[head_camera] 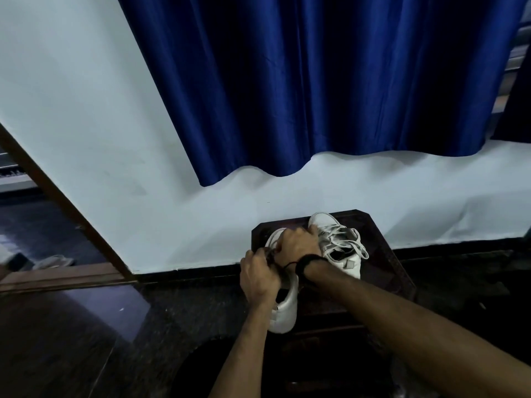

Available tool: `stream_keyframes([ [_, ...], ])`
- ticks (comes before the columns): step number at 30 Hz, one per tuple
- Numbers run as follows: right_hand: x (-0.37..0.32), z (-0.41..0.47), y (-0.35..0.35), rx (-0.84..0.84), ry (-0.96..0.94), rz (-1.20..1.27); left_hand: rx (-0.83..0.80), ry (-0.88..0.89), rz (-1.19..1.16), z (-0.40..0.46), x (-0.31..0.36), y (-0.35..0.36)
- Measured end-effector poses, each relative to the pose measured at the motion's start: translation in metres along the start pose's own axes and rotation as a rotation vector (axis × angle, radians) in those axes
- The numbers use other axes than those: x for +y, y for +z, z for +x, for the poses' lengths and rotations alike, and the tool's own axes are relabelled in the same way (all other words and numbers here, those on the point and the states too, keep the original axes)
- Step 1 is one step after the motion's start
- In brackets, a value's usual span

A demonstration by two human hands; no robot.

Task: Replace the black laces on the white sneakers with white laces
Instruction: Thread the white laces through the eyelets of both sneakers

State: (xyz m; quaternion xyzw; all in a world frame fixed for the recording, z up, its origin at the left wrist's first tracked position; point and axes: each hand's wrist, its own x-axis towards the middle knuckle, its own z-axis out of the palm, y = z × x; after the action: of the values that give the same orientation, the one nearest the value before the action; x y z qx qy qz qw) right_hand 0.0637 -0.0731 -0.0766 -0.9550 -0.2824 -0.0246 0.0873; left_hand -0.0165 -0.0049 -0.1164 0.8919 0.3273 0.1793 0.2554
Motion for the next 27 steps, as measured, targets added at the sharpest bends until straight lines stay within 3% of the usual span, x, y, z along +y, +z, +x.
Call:
stream_keyframes([
  [6, -0.002, 0.008, 0.011, 0.012, 0.017, 0.003, -0.051, -0.018, -0.014, 0.006, 0.000, 0.003],
  [14, 0.003, 0.016, 0.007, -0.011, -0.165, -0.121, -0.018, -0.067, -0.097, 0.006, 0.001, 0.003],
  [19, 0.003, 0.017, 0.011, -0.058, -0.175, -0.144, -0.020, -0.072, -0.087, 0.003, 0.005, 0.002],
  [27, 0.020, 0.018, -0.042, -0.143, -0.344, 0.116, 0.088, -0.136, -0.179, 0.007, 0.001, 0.009],
])
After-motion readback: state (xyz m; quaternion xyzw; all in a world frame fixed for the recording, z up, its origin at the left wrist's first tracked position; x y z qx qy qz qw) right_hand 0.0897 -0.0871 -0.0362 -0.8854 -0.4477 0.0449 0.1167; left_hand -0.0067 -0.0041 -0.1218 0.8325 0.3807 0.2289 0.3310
